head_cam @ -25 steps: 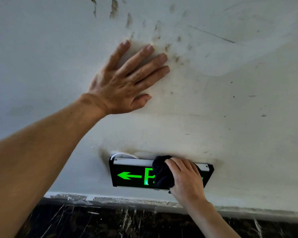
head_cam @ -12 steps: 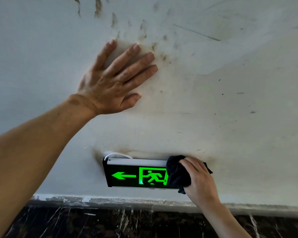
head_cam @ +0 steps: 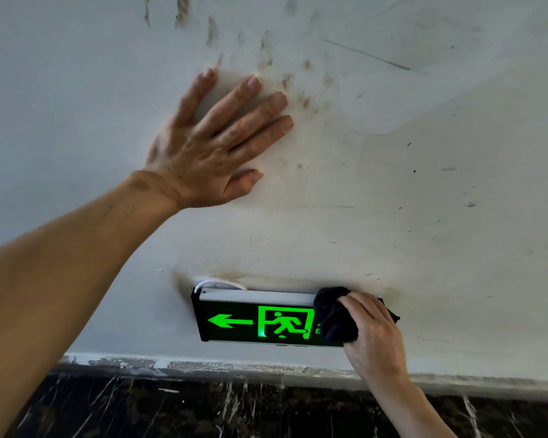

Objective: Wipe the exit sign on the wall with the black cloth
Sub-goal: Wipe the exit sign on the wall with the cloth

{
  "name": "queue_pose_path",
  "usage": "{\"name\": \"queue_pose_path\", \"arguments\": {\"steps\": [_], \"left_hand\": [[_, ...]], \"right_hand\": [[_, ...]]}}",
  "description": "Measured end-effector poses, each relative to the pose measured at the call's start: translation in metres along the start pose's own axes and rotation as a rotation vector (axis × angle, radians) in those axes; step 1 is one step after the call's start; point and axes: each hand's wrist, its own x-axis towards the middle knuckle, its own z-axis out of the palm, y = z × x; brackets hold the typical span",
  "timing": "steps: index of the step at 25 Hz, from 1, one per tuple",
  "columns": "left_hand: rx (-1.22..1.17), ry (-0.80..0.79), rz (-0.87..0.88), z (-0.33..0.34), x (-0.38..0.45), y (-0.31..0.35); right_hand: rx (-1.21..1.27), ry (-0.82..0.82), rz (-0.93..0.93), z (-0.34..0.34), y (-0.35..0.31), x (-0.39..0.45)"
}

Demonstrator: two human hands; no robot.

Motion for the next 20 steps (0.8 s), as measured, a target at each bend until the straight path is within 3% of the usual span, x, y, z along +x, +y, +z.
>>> {"name": "queue_pose_path", "arguments": {"steps": [3, 6, 8, 10, 12, 14, 17, 20], "left_hand": [[0.003, 0.006, 0.000, 0.000, 0.000, 0.002], [0.006, 0.012, 0.003, 0.001, 0.001, 0.001], [-0.001, 0.011, -0.005, 0.000, 0.000, 0.001], [0.008, 0.011, -0.006, 0.000, -0.001, 0.002], [0.008, 0.010, -0.005, 0.001, -0.001, 0.003], [0.011, 0.009, -0.006, 0.001, -0.001, 0.003], [0.016, 0.007, -0.009, 0.001, -0.002, 0.002], [0.022, 0.009, -0.008, 0.001, -0.002, 0.001]], "right_hand": [[0.029, 0.027, -0.020, -0.009, 0.001, -0.001], [0.095, -0.070, 0.020, -0.012, 0.005, -0.018], [0.268, -0.174, 0.273, -0.011, 0.008, -0.040], [0.546, -0.191, 0.663, -0.006, 0.016, -0.056], [0.761, -0.094, 0.987, 0.002, 0.032, -0.065], [0.895, 0.049, 1.159, 0.002, 0.044, -0.068], [1.027, 0.214, 1.180, -0.005, 0.048, -0.062], [1.036, 0.259, 1.032, -0.013, 0.042, -0.041]]}}
